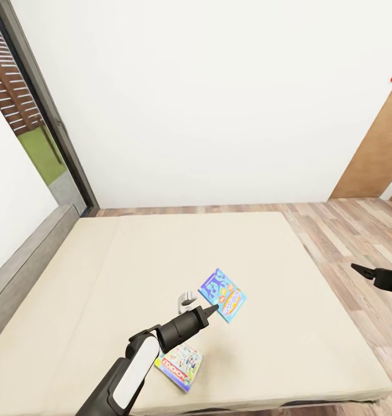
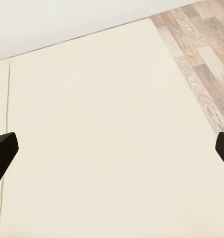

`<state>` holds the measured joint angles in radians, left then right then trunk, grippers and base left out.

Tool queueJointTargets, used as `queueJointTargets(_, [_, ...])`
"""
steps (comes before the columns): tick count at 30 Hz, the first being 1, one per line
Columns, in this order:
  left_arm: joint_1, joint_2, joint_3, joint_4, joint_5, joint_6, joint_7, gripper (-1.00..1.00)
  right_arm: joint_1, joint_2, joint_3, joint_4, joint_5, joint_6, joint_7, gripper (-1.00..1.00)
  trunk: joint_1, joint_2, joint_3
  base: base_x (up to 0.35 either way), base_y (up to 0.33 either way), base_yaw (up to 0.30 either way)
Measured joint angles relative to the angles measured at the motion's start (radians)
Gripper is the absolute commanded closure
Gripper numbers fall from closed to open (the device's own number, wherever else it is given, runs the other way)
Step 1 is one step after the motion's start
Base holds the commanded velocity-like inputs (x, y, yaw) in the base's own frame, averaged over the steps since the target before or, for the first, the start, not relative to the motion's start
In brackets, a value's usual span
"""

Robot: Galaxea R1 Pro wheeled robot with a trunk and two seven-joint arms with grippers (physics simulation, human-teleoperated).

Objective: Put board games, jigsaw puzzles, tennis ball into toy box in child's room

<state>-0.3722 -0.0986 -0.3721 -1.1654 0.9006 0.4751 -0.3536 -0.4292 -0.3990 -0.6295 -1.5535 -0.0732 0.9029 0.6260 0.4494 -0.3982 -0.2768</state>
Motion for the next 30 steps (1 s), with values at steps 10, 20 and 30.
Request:
queueJointTargets(10, [0.000, 0.000, 0.000, 0.000, 0.000, 0.000, 0.000, 1.00, 0.008, 0.004, 0.000, -0.011, 0.000, 0.000, 0.000, -1.00, 0.000, 0.000, 0.016, 0.000, 0.000, -0.063])
queueJointTargets(20, [0.000, 0.000, 0.000, 0.000, 0.000, 0.000, 0.000, 1.00, 0.012, 0.005, 0.000, -0.015, 0.000, 0.000, 0.000, -1.00, 0.000, 0.000, 0.032, 0.000, 0.000, -0.020])
queueJointTargets(30, [0.000, 0.001, 0.000, 0.000, 0.000, 0.001, 0.000, 1.00, 0.019, 0.009, -0.002, -0.011, -0.002, 0.000, 0.001, -1.00, 0.000, 0.000, 0.043, 0.000, 0.000, -0.003])
